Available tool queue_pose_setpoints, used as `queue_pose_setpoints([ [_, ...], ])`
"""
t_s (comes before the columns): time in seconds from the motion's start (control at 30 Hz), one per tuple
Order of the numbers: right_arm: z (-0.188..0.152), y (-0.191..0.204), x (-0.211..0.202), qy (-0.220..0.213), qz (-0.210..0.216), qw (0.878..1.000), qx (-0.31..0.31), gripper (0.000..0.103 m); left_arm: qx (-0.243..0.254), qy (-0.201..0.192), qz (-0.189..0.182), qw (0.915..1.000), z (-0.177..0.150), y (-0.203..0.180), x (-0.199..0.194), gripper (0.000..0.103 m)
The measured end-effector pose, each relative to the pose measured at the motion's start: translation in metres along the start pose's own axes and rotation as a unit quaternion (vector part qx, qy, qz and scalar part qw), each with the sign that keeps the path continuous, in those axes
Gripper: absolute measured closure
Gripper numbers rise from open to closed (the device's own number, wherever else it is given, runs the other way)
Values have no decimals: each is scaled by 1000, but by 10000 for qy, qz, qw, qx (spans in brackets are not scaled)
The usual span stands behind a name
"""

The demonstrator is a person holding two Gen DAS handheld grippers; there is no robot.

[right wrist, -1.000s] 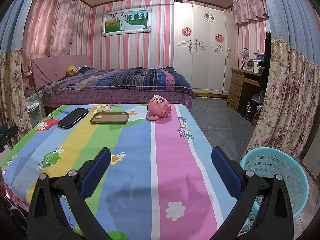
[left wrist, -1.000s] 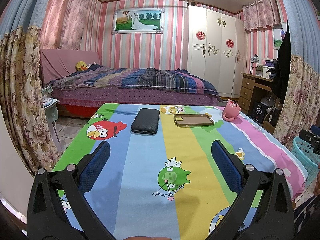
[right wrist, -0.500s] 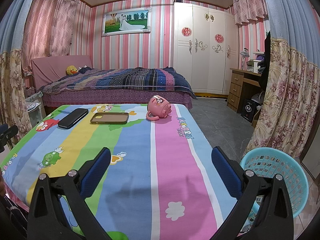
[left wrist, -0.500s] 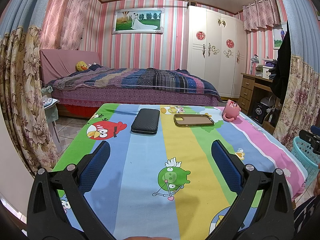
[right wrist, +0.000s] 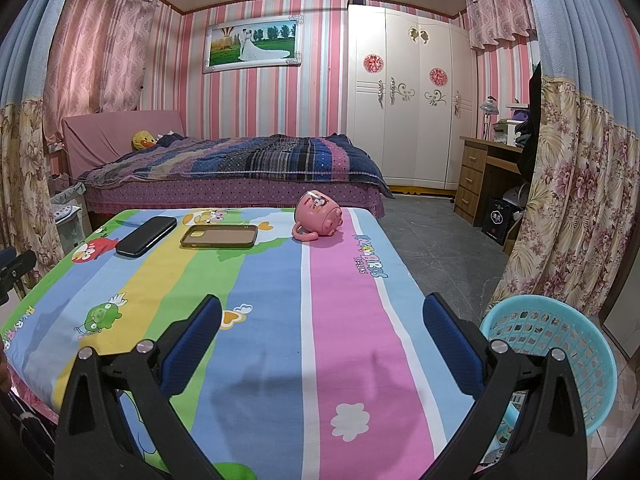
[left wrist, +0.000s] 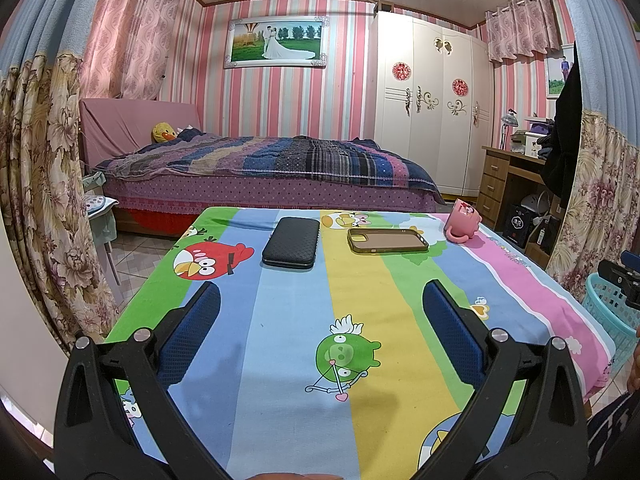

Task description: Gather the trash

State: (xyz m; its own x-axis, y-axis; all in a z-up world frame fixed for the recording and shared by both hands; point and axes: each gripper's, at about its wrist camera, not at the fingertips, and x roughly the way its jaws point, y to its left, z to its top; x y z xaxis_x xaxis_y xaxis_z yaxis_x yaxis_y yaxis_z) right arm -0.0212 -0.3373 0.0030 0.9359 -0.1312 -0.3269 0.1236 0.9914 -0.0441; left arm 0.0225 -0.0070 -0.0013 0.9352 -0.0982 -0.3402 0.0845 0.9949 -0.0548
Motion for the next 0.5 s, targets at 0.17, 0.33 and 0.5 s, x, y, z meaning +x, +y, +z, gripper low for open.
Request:
queue_pose_setpoints([
  [0.17,1,-1,0,3,-2,10000,-4,5,1,0,-3,10000,0,0,0,5],
  [0.33,1,-1,0,4,0,10000,-1,5,6,-1,-4,10000,0,0,0,5],
  [0.5,1,0,1,5,-3,10000,-6,5,1,1,3,10000,0,0,0,5],
])
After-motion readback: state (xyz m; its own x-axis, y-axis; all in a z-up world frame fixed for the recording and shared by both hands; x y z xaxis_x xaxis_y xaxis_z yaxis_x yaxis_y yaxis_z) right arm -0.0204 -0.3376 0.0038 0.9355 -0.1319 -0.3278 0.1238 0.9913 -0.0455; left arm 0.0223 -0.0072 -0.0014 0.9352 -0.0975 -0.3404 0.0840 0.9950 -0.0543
